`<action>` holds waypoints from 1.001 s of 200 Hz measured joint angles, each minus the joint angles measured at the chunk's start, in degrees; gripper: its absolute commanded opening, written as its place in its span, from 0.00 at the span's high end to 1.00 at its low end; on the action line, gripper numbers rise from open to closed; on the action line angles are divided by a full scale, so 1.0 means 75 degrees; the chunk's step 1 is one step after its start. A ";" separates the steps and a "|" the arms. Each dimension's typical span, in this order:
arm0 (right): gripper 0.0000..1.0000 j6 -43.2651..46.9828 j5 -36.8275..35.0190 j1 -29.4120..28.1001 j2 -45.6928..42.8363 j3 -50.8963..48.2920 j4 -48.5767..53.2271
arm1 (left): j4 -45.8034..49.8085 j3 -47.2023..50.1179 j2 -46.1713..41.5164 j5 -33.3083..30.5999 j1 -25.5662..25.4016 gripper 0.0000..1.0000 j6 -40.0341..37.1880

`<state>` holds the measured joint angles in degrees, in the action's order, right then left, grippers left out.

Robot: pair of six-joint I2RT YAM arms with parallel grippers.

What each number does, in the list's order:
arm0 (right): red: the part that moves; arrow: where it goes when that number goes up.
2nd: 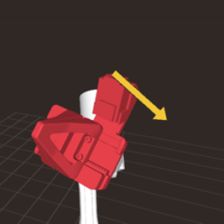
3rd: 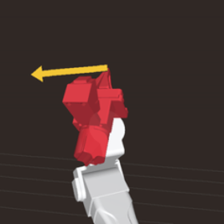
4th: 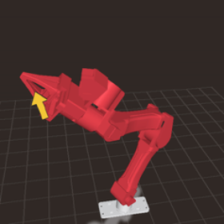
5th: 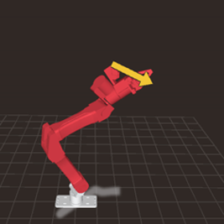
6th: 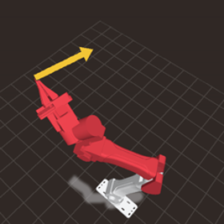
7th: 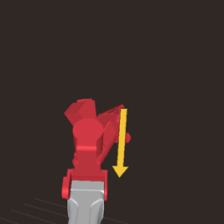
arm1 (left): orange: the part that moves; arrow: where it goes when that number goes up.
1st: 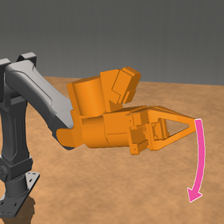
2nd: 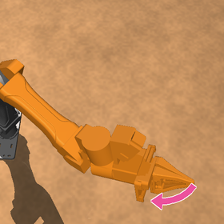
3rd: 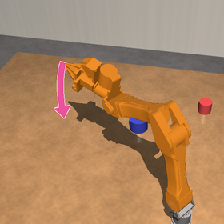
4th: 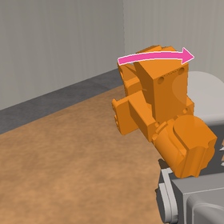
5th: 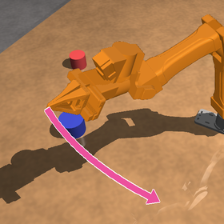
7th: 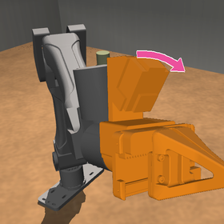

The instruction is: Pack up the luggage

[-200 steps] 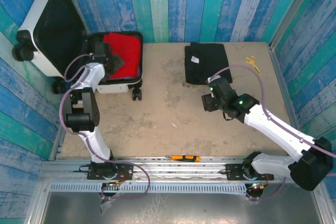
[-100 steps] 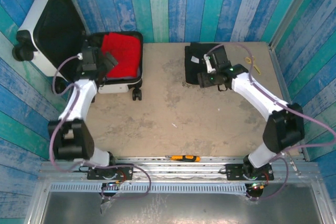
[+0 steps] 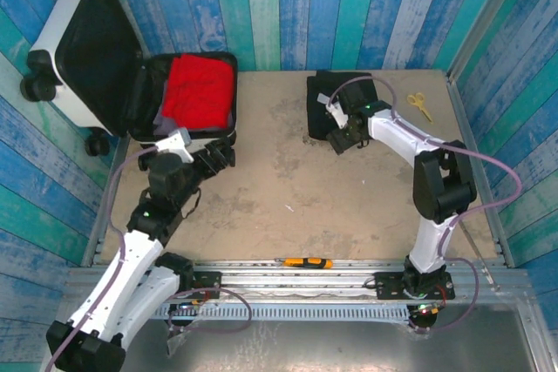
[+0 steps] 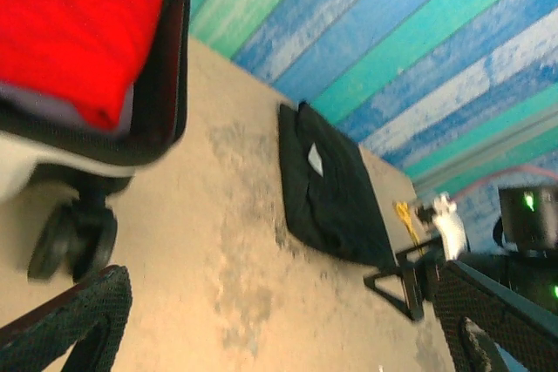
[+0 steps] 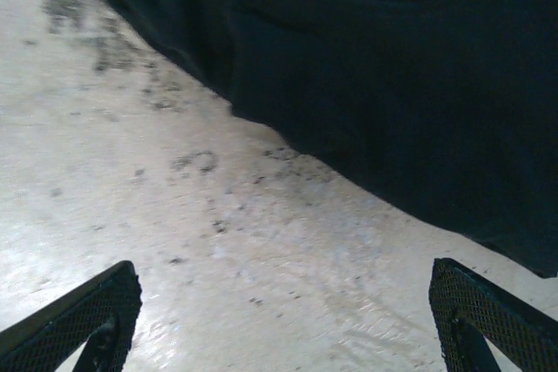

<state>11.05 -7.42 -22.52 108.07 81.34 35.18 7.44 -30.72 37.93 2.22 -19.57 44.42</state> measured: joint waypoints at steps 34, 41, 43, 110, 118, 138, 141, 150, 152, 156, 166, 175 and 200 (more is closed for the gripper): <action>0.15 0.0108 -0.0391 -0.0189 0.0597 0.0090 -0.0239 | 0.0003 0.0417 -0.0373 -0.0020 -0.0207 0.05 0.0478; 0.17 0.0122 -0.0393 -0.0233 0.0737 0.0160 -0.0268 | -0.0026 0.0455 -0.0428 -0.0017 -0.0219 0.04 0.0560; 0.17 0.0140 -0.0399 -0.0245 0.0784 0.0184 -0.0283 | -0.0032 0.0469 -0.0446 -0.0015 -0.0224 0.04 0.0577; 0.56 0.0248 -0.0504 -0.0396 0.2072 0.1492 -0.0289 | 0.0082 0.1198 -0.0901 -0.0032 -0.0519 0.02 0.1230; 0.59 0.0251 -0.0568 -0.0414 0.2159 0.1594 -0.0283 | 0.0125 0.1259 -0.0924 -0.0047 -0.0571 0.02 0.1282; 0.70 0.0251 -0.0650 -0.0522 0.2375 0.1853 -0.0230 | 0.0154 0.1358 -0.0924 -0.0087 -0.0737 0.02 0.1413; 0.71 0.0221 -0.0667 -0.0539 0.2401 0.1883 -0.0224 | 0.0154 0.1370 -0.0924 -0.0099 -0.0761 0.02 0.1425; 0.74 0.0189 -0.0702 -0.0632 0.2503 0.2028 -0.0178 | 0.0146 0.1413 -0.0901 -0.0125 -0.0851 0.02 0.1469; 0.74 0.0184 -0.0699 -0.0659 0.2538 0.2072 -0.0163 | 0.0146 0.1422 -0.0901 -0.0137 -0.0871 0.02 0.1483; 0.75 0.0134 -0.0711 -0.0708 0.2585 0.2151 -0.0122 | 0.0143 0.1440 -0.0886 -0.0149 -0.0909 0.02 0.1495; 0.76 0.0020 -0.0711 -0.0851 0.2745 0.2436 -0.0023 | 0.0117 0.1480 -0.0845 -0.0172 -0.1003 0.02 0.1547; 0.75 -0.0140 -0.0667 -0.0988 0.2897 0.2707 0.0050 | 0.0102 0.1510 -0.0799 -0.0207 -0.1084 0.02 0.1582; 0.65 -0.0755 -0.0300 -0.1367 0.3267 0.3538 0.0344 | 0.0102 0.1533 -0.0717 -0.0321 -0.1247 0.02 0.1629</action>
<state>5.39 -9.67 -32.77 132.57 107.87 37.76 8.21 -19.22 32.56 -0.19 -28.93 56.64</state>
